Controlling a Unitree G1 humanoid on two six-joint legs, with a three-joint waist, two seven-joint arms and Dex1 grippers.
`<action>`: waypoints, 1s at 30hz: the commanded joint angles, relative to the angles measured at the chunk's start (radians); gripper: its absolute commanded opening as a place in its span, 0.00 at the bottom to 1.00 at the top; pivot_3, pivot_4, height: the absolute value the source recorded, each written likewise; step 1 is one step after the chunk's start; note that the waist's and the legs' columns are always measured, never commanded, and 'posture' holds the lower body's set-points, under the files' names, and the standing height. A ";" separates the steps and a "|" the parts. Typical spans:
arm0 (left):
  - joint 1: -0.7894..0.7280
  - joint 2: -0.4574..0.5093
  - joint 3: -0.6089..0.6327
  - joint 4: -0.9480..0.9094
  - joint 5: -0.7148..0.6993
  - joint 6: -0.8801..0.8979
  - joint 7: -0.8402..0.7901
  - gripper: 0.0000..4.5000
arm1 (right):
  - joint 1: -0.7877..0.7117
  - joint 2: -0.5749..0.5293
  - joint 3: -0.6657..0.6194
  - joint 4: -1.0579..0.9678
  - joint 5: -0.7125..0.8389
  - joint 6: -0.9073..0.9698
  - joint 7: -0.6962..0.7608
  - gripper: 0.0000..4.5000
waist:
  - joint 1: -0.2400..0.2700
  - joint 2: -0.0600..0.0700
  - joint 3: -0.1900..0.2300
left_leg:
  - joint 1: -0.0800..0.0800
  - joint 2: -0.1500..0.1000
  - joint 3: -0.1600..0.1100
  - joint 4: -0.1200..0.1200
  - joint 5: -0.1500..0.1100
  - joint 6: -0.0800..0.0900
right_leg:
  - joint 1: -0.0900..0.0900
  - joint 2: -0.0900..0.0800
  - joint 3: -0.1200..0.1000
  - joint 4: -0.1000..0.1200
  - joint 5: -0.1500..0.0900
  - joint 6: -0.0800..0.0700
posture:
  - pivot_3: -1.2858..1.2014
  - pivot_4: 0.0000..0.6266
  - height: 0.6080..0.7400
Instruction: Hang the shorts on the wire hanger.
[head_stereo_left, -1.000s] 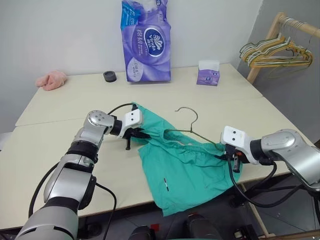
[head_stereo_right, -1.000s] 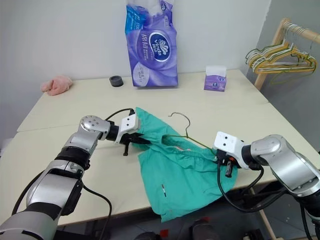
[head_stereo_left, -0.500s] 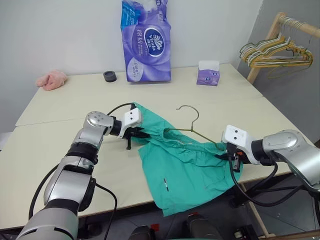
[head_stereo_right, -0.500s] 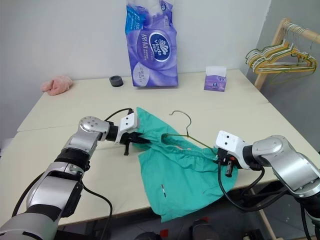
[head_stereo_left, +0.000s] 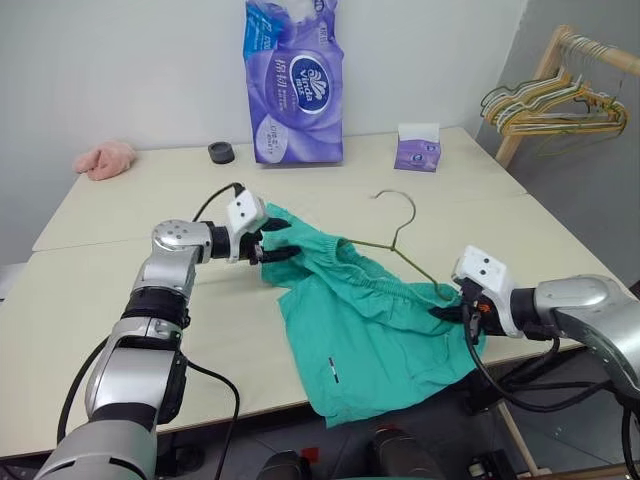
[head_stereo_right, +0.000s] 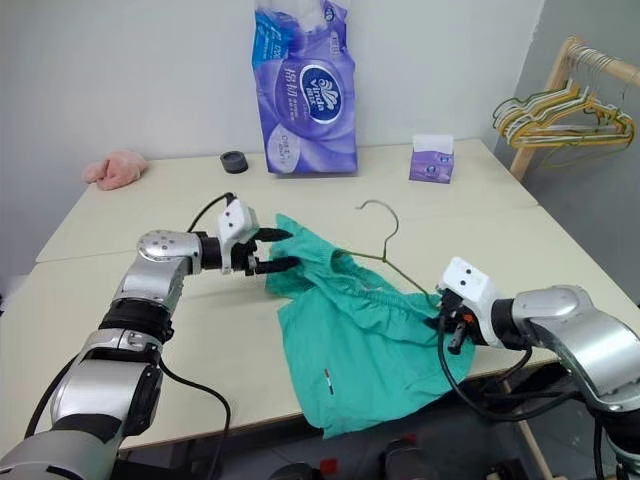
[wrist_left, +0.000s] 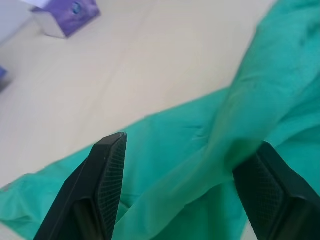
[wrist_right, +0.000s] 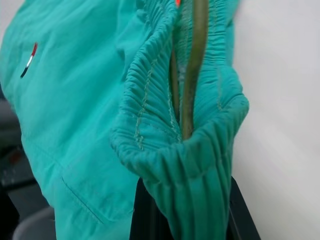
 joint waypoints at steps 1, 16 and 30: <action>0.045 -0.027 0.008 -0.253 -0.100 0.185 0.004 0.73 | 0.047 0.082 -0.215 -0.082 0.045 0.171 -0.098 0.00 | 0.001 0.001 0.001 | 0.000 0.000 0.000 0.000 0.000 0.000 | 0.000 0.000 0.000 0.000 0.000 0.000 | 0.41 0.15 1.00; -0.060 -0.392 -0.231 -0.618 -0.163 0.436 0.147 0.73 | 0.168 0.173 -0.918 -0.055 0.269 0.386 -0.550 0.00 | -0.058 0.023 0.038 | 0.004 -0.001 0.007 0.000 -0.002 0.003 | 0.005 0.005 0.009 0.000 -0.003 0.005 | 0.34 0.26 1.00; -0.196 -0.556 -0.232 -0.550 -0.204 0.345 0.157 0.73 | -0.156 -0.075 -0.942 0.310 0.335 0.386 -0.970 0.00 | -0.157 0.020 0.070 | 0.003 -0.011 0.019 -0.001 -0.009 0.015 | 0.005 0.001 0.022 -0.001 -0.013 0.020 | 0.34 0.27 1.00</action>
